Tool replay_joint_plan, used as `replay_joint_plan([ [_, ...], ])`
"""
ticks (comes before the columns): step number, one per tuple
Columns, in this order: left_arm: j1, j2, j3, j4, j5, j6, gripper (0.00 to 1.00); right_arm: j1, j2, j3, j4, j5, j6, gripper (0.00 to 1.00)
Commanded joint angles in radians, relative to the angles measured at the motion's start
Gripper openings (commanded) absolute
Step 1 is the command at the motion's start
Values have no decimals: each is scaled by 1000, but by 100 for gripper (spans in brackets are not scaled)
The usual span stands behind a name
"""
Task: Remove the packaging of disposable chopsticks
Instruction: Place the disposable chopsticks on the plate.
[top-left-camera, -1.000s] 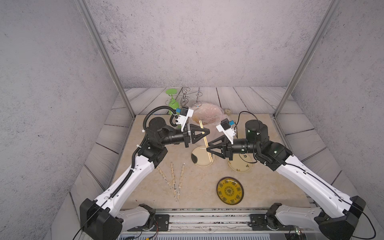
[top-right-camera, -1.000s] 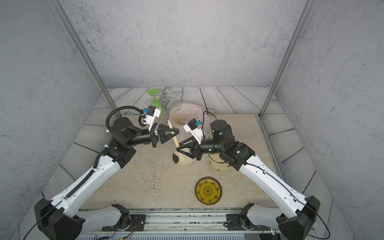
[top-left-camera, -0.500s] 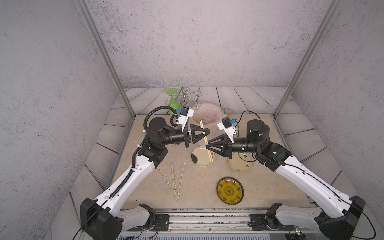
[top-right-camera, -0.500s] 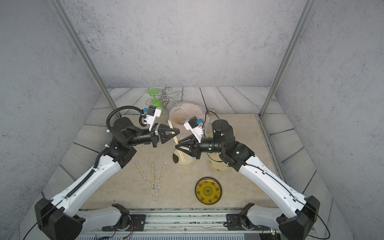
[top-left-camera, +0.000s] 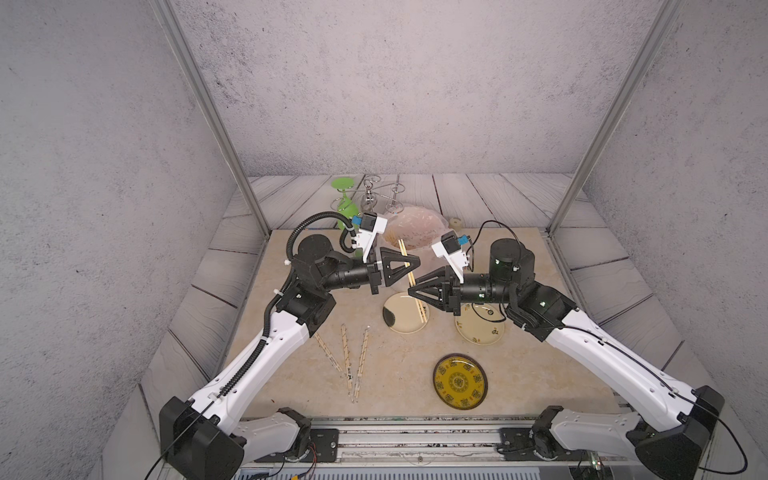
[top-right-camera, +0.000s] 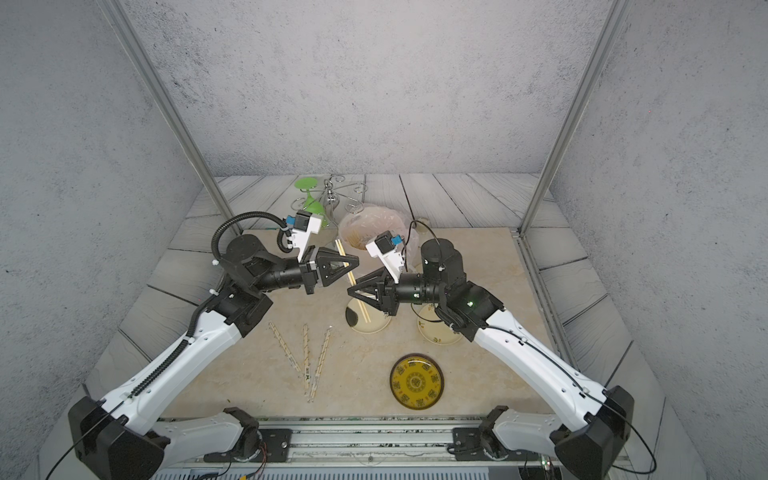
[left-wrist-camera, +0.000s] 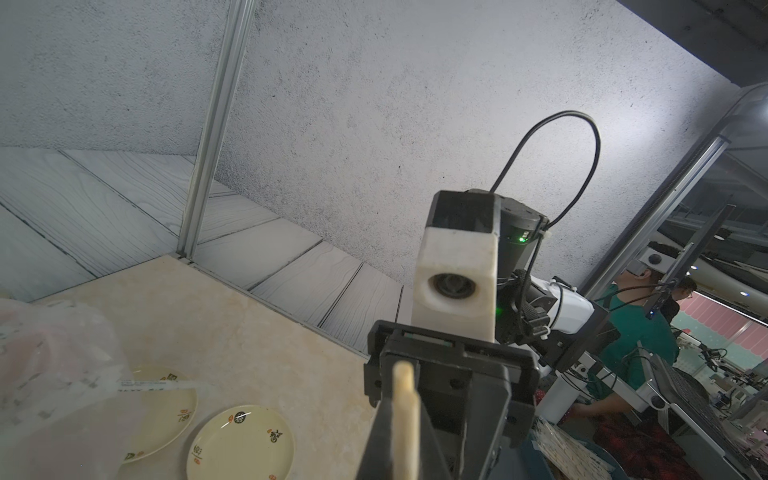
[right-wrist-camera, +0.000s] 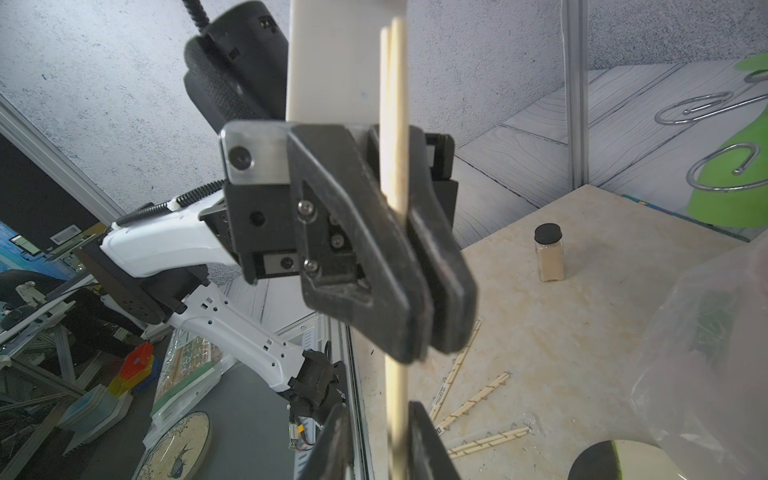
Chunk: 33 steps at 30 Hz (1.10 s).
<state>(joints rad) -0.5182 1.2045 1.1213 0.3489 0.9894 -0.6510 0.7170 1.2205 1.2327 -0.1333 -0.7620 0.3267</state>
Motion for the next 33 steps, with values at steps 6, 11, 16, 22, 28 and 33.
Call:
replay_joint_plan([
  [6, -5, -26, 10, 24, -12, 20, 0, 9, 24, 11, 15, -22, 4, 11],
  [11, -3, -32, 8, 10, -33, 30, 0, 9, 21, 3, 16, -11, 14, 0],
  [16, 0, -37, 17, -44, -79, 52, 1, 9, 22, -15, 37, -9, 63, 0],
  [22, 21, -36, 17, -85, -159, 47, 48, 7, 57, -47, 96, -65, 190, 0],
  [28, 38, -24, 25, -108, -185, 33, 55, 6, 68, -116, 207, -48, 369, 0],
  [33, 71, -47, 22, -138, -243, 48, 63, -9, 60, -130, 190, -37, 419, 0],
])
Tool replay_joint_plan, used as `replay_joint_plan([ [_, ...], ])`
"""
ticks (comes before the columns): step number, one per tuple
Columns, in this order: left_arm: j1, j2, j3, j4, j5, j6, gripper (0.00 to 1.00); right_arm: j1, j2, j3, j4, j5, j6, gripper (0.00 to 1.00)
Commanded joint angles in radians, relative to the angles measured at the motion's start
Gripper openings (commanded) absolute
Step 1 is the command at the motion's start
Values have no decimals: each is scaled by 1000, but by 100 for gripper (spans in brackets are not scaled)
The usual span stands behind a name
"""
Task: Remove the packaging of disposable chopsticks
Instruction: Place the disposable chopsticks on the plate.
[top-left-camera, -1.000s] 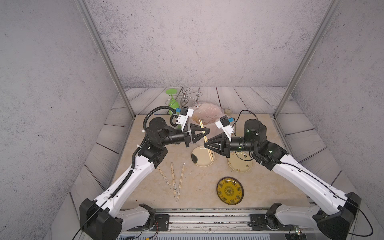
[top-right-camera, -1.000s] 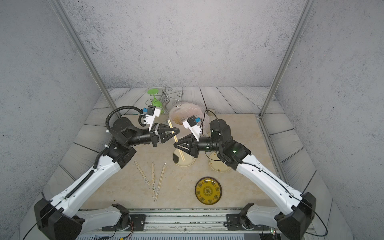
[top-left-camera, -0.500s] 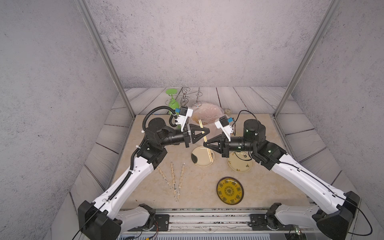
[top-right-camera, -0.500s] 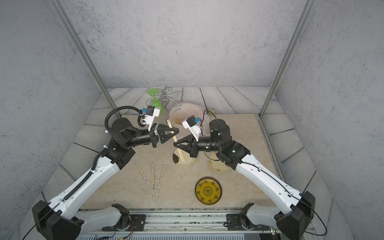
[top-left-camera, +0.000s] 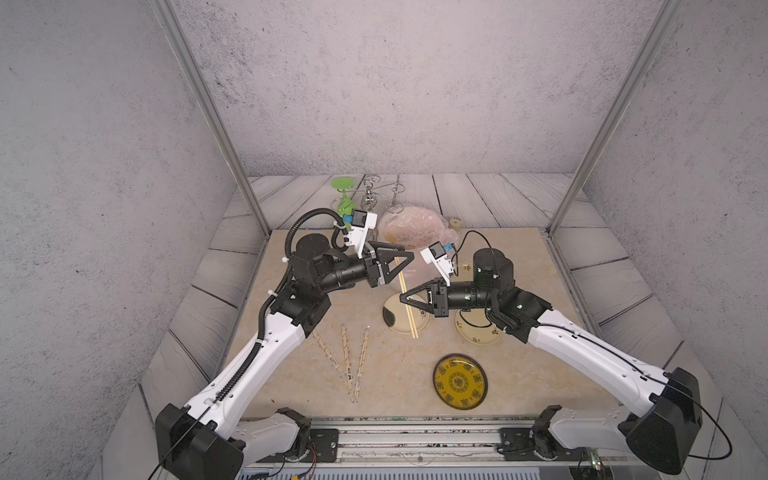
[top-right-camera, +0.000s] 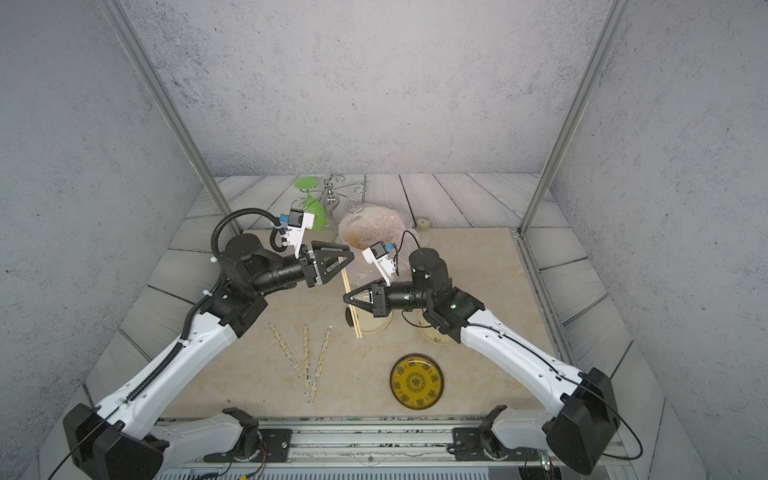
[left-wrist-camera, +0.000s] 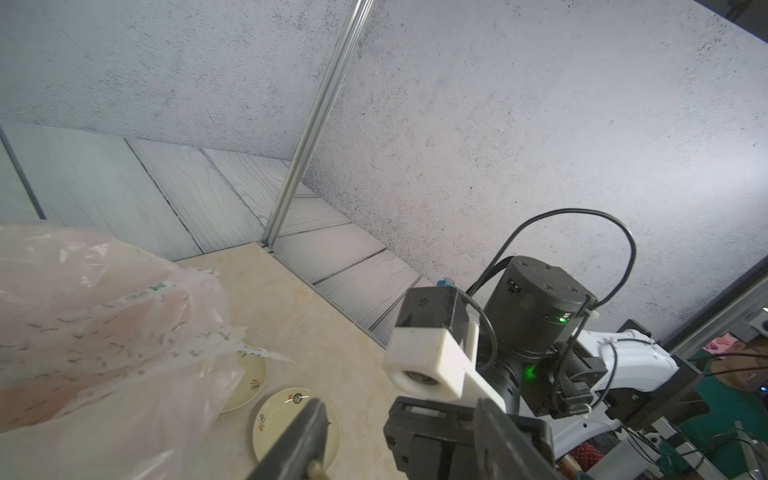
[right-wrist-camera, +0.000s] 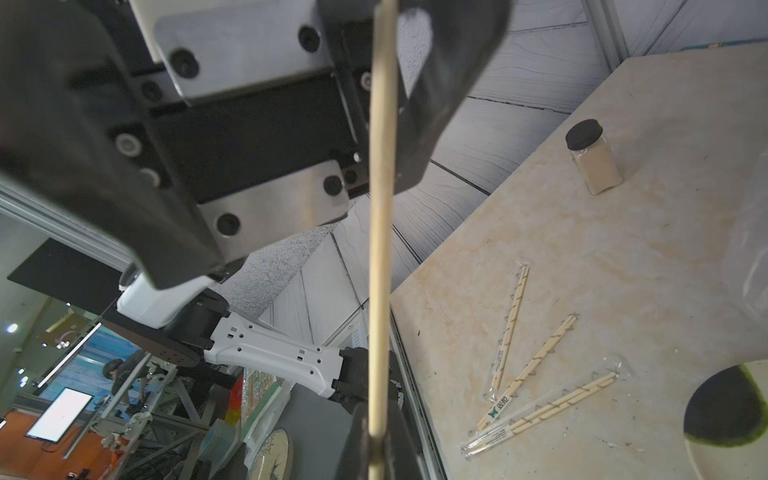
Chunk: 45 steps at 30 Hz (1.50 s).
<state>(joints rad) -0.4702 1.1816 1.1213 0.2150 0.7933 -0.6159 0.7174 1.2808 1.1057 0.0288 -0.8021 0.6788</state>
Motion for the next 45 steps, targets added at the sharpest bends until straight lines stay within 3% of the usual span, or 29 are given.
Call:
replay_joint_plan([
  [1, 34, -37, 18, -12, -67, 21, 63, -13, -8, -2, 7, -1, 63, 0],
  [9, 82, -113, -3, -69, -189, 120, 62, -130, -161, -6, -286, 37, -4, 0],
  [16, 63, -72, 11, -52, -117, 120, 59, -387, -260, -9, -579, 66, -113, 0],
  [22, -15, -37, 35, -110, -94, 177, 59, -572, -227, -63, -620, 83, -150, 0],
  [26, -58, -25, 41, -137, -97, 207, 58, -623, -140, -117, -518, 134, -127, 0],
  [31, -68, -17, 42, -145, -107, 214, 59, -626, 71, -113, -370, 209, -109, 0],
  [40, -70, -18, 47, -164, -126, 221, 58, -625, 456, 97, -332, 219, -138, 0],
  [45, -69, -23, 49, -183, -143, 244, 58, -627, 649, 227, -337, 148, -110, 0],
])
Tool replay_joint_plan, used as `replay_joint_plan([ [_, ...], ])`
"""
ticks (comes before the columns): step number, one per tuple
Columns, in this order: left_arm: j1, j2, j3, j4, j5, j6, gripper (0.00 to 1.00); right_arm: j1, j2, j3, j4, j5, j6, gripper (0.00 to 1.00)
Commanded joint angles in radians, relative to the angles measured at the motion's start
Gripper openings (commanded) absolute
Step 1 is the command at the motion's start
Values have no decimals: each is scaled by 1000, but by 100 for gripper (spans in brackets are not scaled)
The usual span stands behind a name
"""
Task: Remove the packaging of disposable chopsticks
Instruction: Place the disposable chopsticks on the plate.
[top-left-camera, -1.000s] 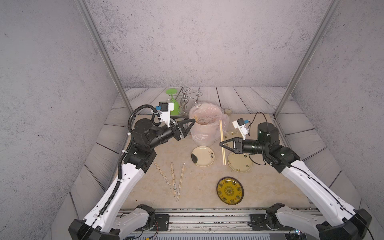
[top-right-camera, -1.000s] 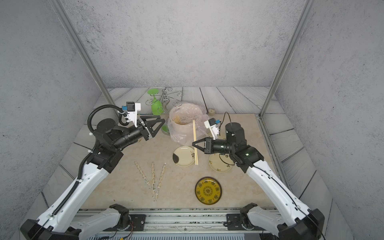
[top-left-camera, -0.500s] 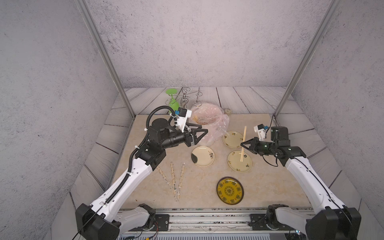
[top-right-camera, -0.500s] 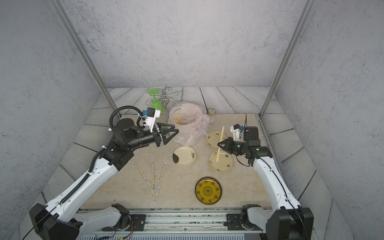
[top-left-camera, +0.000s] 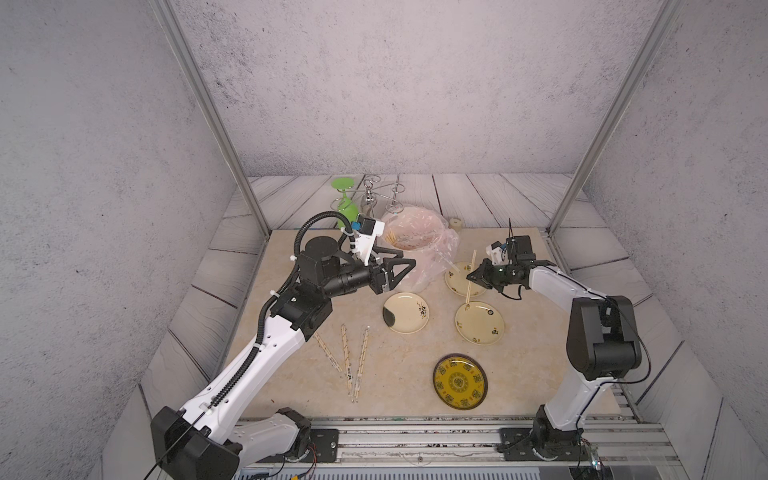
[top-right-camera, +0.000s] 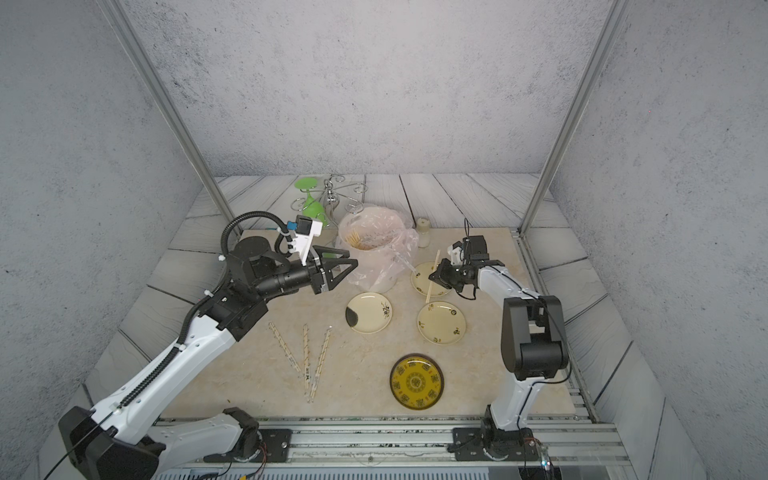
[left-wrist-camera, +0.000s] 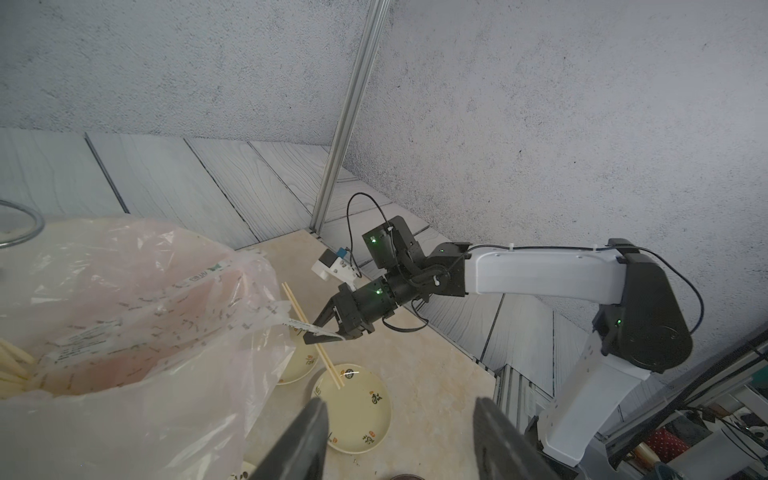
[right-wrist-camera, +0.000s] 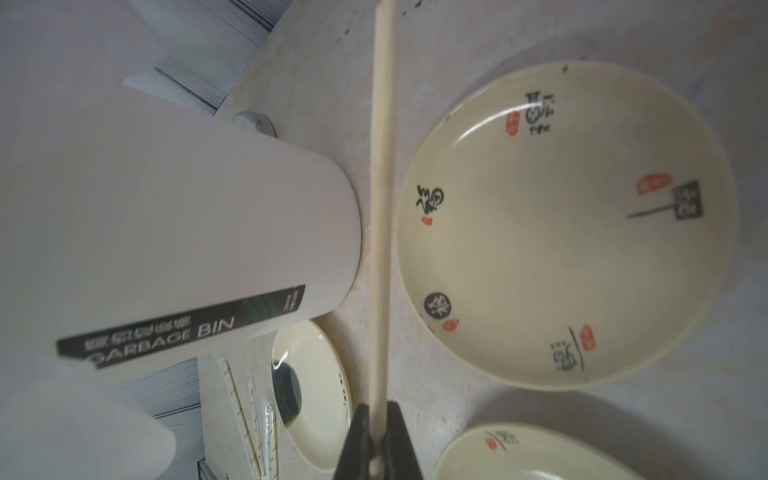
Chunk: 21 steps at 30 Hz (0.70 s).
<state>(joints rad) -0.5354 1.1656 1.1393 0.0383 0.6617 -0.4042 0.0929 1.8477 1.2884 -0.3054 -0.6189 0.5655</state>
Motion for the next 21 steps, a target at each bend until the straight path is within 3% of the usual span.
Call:
replay_joint_plan([
  [1, -5, -4, 32, -12, -14, 36, 58, -4, 110, 63, -3, -44, 12, 0],
  [15, -5, -6, 41, -37, -48, 53, 57, -3, 331, 229, -64, -81, 67, 0],
  [21, -5, -10, 44, -48, -53, 64, 57, -2, 339, 224, -66, -88, 72, 0],
])
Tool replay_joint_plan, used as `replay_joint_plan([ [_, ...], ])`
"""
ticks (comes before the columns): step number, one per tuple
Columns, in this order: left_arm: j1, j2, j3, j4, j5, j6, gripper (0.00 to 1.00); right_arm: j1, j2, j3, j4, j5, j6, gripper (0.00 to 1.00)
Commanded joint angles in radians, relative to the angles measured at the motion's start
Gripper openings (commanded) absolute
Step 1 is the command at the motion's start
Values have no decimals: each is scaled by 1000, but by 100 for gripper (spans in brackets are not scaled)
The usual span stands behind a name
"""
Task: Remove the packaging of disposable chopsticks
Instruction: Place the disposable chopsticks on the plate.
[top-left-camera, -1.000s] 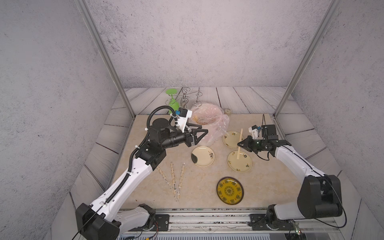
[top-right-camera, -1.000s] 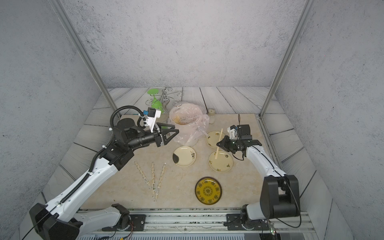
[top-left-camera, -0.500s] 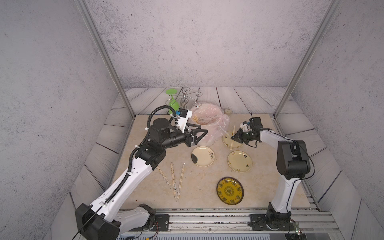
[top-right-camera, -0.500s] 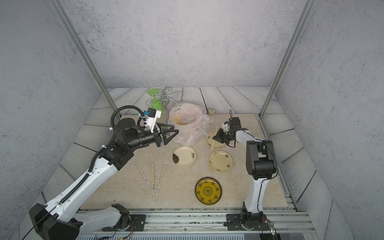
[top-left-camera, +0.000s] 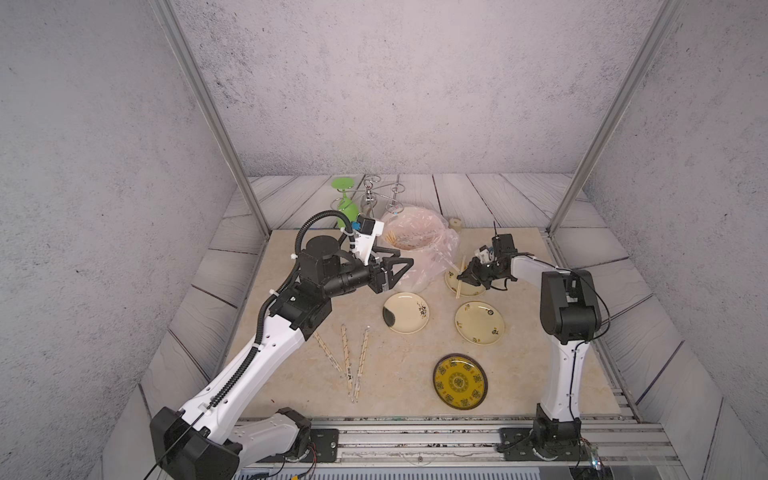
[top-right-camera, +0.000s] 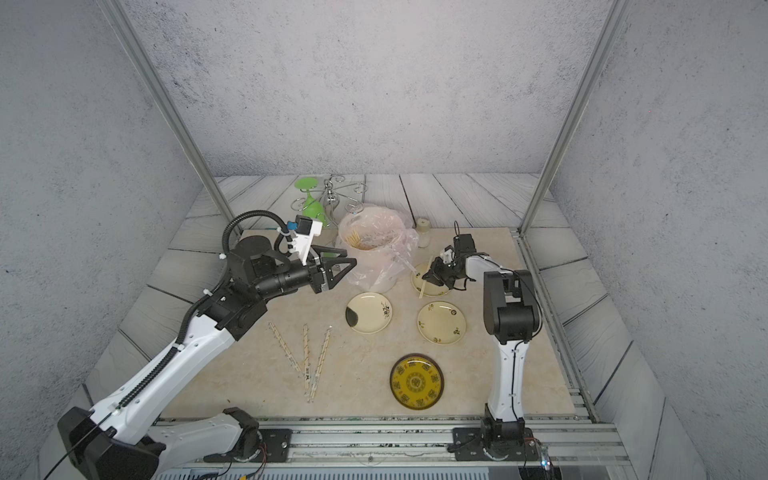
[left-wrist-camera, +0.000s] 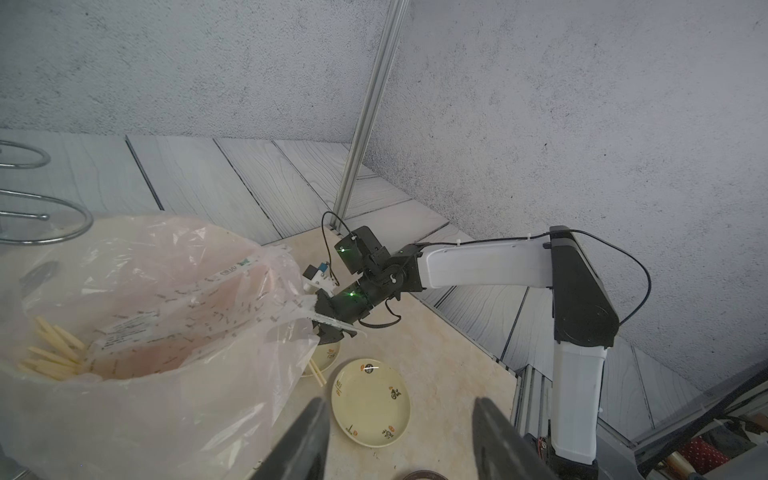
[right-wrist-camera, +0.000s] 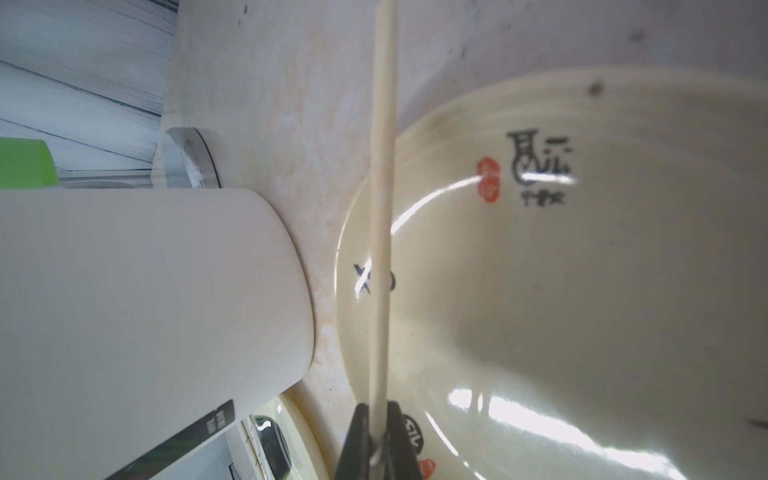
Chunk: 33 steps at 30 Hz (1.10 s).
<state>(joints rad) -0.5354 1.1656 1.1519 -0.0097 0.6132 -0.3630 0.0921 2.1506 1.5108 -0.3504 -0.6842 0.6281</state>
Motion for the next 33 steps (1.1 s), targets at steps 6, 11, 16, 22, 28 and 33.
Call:
replay_joint_plan([
  [6, -5, -10, 30, 2, -2, 21, 57, -3, 54, 0, -12, -38, 8, 0],
  [11, -5, -9, 31, -1, -4, 24, 57, -4, 61, 4, -12, -39, 4, 0],
  [16, -5, -9, 31, -1, -3, 24, 57, -5, 73, 5, -16, -39, -3, 0],
  [22, -4, -6, 31, -1, 0, 22, 57, -10, 89, 4, -10, -52, -20, 0],
  [28, -5, 0, 31, 1, 4, 19, 57, -18, 95, -3, 2, -67, -16, 0],
  [33, -5, 2, 29, 3, 3, 18, 57, -23, 92, -11, 7, -71, -17, 1],
])
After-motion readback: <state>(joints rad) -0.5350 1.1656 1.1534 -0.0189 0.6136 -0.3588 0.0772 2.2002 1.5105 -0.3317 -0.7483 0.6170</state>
